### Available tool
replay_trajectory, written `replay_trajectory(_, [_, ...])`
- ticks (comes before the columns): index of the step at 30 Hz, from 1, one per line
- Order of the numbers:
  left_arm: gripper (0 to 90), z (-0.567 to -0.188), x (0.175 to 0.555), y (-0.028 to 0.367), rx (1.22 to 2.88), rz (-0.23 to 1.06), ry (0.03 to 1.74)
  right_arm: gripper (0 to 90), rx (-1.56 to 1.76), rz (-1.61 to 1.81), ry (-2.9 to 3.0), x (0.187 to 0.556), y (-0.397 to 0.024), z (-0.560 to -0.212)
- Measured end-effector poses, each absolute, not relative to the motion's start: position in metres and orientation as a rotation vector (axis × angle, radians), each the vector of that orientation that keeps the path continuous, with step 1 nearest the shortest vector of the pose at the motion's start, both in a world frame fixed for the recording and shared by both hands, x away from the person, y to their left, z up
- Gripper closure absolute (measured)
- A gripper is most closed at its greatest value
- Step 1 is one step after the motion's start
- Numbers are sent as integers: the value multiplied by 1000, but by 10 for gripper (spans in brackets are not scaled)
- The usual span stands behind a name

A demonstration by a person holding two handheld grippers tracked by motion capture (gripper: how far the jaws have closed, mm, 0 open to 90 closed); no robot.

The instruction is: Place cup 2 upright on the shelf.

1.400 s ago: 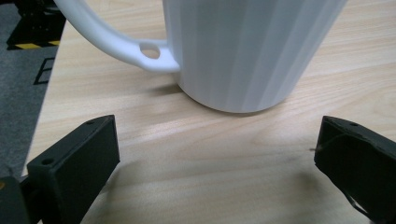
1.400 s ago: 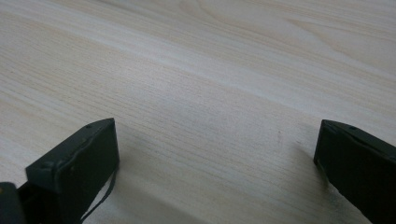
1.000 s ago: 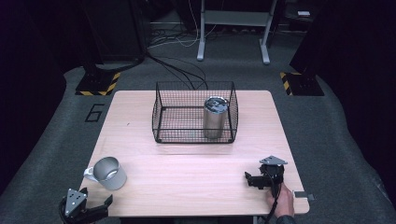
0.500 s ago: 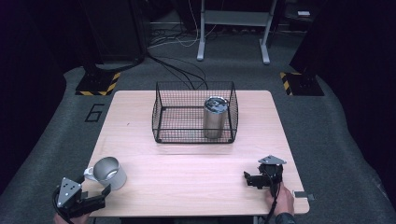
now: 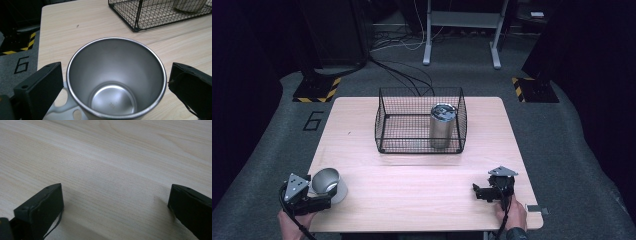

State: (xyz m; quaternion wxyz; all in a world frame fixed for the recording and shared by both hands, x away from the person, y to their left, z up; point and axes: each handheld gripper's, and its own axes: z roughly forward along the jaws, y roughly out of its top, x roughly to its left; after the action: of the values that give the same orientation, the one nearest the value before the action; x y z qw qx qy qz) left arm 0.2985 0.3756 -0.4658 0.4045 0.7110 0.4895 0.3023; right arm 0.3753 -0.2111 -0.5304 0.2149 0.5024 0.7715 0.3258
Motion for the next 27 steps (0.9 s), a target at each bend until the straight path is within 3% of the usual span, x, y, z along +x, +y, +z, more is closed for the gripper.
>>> replay_trajectory(11, [54,-470,311,369,1816,773,1274,0,1399,913,2130,375,-210,-531])
replay_trajectory(27, [63,-465,311,372,1810,733,1287,0,1364,924,2167,379,-207,-531])
